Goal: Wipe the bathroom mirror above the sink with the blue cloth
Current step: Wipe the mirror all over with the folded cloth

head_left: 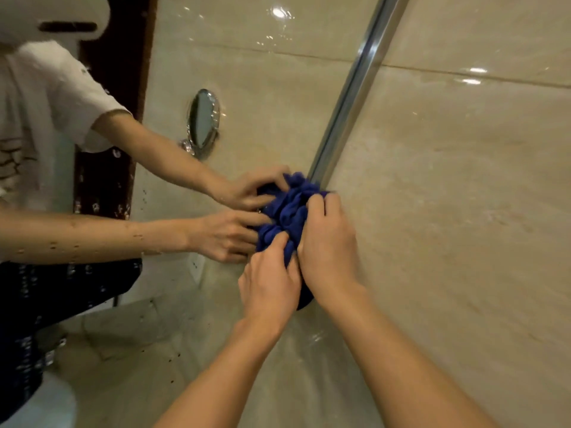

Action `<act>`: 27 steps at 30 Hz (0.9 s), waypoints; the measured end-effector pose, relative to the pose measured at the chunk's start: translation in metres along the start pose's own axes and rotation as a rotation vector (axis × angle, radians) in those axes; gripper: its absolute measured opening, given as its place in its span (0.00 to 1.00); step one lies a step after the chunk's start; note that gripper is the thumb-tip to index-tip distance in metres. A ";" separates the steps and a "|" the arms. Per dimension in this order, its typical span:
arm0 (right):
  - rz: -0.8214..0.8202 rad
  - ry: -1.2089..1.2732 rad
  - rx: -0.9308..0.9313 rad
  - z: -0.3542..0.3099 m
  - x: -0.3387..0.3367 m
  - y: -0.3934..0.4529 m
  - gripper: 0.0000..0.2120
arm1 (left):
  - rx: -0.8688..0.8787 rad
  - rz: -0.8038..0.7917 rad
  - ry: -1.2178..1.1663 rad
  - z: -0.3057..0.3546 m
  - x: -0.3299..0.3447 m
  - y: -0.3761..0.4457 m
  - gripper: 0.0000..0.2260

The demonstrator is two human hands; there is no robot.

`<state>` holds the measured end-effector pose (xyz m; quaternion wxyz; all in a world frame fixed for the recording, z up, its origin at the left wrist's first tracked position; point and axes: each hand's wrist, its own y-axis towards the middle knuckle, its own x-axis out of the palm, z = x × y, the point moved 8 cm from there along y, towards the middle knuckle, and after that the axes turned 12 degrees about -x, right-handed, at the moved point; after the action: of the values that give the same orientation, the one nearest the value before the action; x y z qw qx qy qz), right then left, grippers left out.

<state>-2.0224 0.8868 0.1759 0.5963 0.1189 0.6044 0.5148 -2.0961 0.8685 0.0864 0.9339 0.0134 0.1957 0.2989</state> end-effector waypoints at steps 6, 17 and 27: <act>-0.521 0.154 -0.018 -0.016 0.032 -0.044 0.10 | -0.084 -0.159 0.080 -0.055 0.011 -0.012 0.04; -0.033 -0.011 0.005 0.022 -0.075 0.079 0.12 | 0.129 0.151 -0.133 0.088 -0.030 0.009 0.19; 0.024 0.028 0.119 0.018 -0.033 0.027 0.12 | 0.276 0.221 -0.199 0.026 0.002 -0.003 0.20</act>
<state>-2.0112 0.8825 0.2208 0.5737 0.1542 0.6407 0.4864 -2.0832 0.8698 0.1092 0.8995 0.1922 0.1388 0.3670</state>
